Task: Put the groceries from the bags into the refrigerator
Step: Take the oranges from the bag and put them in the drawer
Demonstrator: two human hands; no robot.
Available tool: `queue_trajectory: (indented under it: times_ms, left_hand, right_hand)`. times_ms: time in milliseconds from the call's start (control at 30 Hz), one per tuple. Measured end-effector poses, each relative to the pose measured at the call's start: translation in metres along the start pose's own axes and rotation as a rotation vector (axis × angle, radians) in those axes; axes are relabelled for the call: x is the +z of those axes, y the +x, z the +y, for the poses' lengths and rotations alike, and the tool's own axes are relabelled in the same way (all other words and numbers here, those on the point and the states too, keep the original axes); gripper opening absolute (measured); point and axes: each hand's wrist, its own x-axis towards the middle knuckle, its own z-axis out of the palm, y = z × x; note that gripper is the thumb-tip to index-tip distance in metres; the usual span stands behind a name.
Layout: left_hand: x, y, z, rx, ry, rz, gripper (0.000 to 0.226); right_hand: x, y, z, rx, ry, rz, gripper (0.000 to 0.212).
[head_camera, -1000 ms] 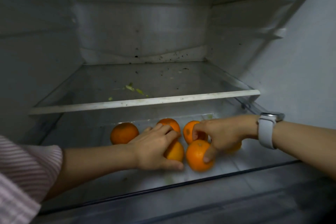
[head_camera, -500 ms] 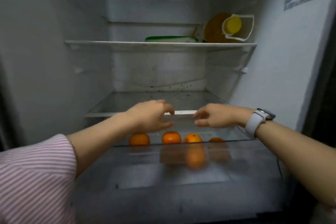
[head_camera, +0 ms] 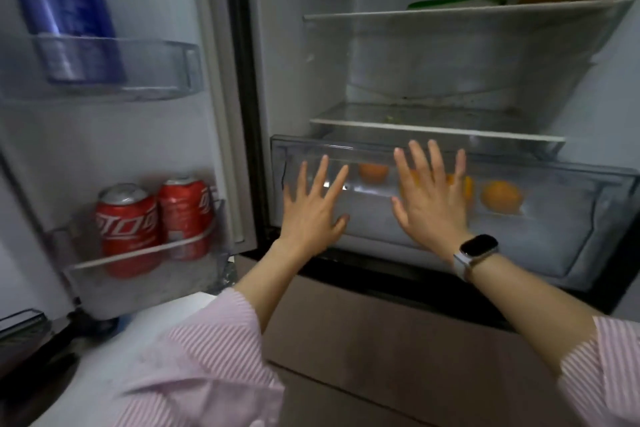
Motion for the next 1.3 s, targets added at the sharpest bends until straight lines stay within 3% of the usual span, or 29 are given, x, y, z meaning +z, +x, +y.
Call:
queue_trajectory:
  times_ms: [267, 867, 1000, 1133, 1300]
  left_hand:
    - [0.002, 0.022, -0.011, -0.003, 0.032, -0.178, 0.088]
    - [0.041, 0.145, 0.014, 0.012, 0.053, -0.171, 0.087]
    - [0.041, 0.149, 0.011, -0.039, 0.068, -0.203, 0.085]
    - [0.033, 0.123, 0.008, -0.156, 0.053, -0.215, 0.076]
    - [0.026, 0.052, 0.006, -0.184, -0.037, -0.079, 0.066]
  right_hand:
    - [0.007, 0.013, 0.001, 0.038, -0.046, -0.074, 0.093]
    - [0.096, 0.081, 0.057, 0.050, 0.045, -0.223, 0.084]
    - [0.101, 0.081, 0.060, 0.025, 0.049, -0.232, 0.088]
    - [0.092, 0.082, 0.064, -0.002, 0.070, -0.319, 0.079]
    - [0.064, 0.042, 0.031, 0.222, 0.505, -0.386, 0.063]
